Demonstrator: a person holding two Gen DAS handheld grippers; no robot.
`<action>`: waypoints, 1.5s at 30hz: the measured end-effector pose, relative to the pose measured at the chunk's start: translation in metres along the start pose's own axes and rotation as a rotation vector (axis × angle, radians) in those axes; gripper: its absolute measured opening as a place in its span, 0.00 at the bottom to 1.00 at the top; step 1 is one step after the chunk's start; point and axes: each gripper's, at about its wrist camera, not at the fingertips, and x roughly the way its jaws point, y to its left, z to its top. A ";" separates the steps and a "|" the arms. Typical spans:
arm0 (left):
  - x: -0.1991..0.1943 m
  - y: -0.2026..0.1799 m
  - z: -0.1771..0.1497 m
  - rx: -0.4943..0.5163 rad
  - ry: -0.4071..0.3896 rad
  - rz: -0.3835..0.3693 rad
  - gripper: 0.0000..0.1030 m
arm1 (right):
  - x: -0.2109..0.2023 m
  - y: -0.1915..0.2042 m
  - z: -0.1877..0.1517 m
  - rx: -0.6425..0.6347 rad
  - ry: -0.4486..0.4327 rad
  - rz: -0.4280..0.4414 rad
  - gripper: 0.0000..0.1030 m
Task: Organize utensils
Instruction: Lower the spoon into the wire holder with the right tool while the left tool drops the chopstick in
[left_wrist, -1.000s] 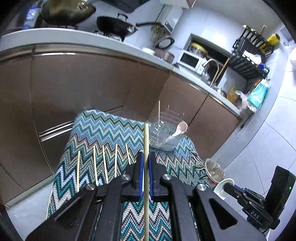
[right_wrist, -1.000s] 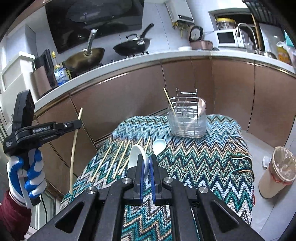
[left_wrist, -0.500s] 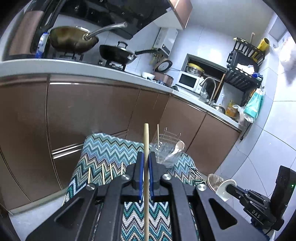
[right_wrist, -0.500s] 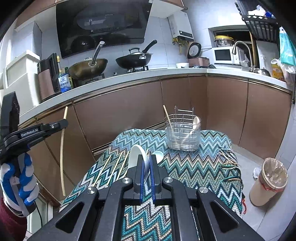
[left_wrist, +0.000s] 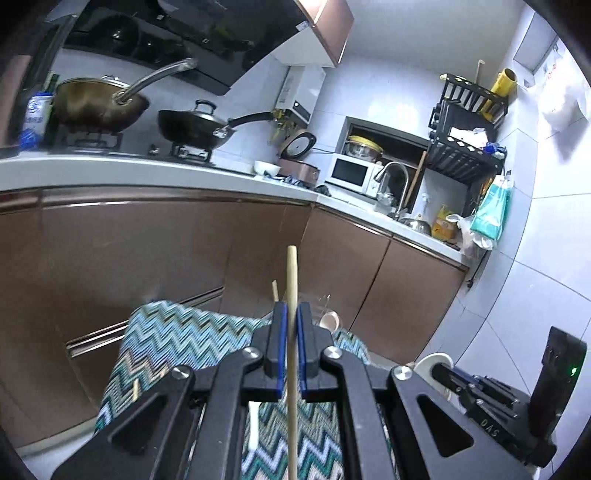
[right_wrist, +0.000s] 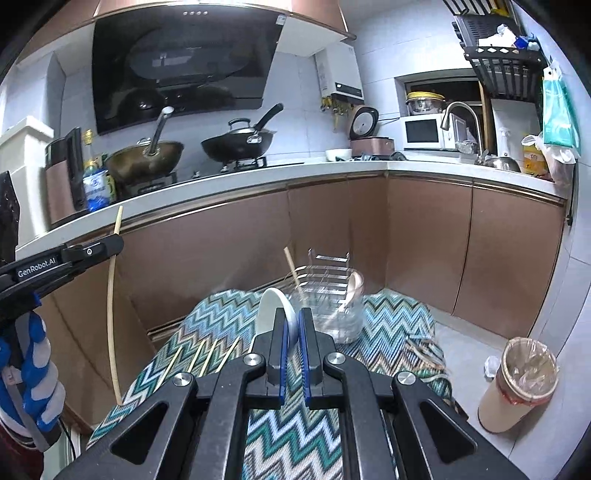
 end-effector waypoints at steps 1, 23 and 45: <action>0.010 -0.004 0.006 -0.001 -0.004 -0.008 0.04 | 0.008 -0.005 0.006 -0.001 -0.009 -0.012 0.06; 0.246 -0.029 0.054 -0.048 -0.239 0.111 0.05 | 0.187 -0.072 0.055 -0.005 -0.128 -0.169 0.06; 0.306 -0.004 -0.011 -0.031 -0.174 0.194 0.23 | 0.234 -0.078 0.010 0.031 -0.122 -0.139 0.19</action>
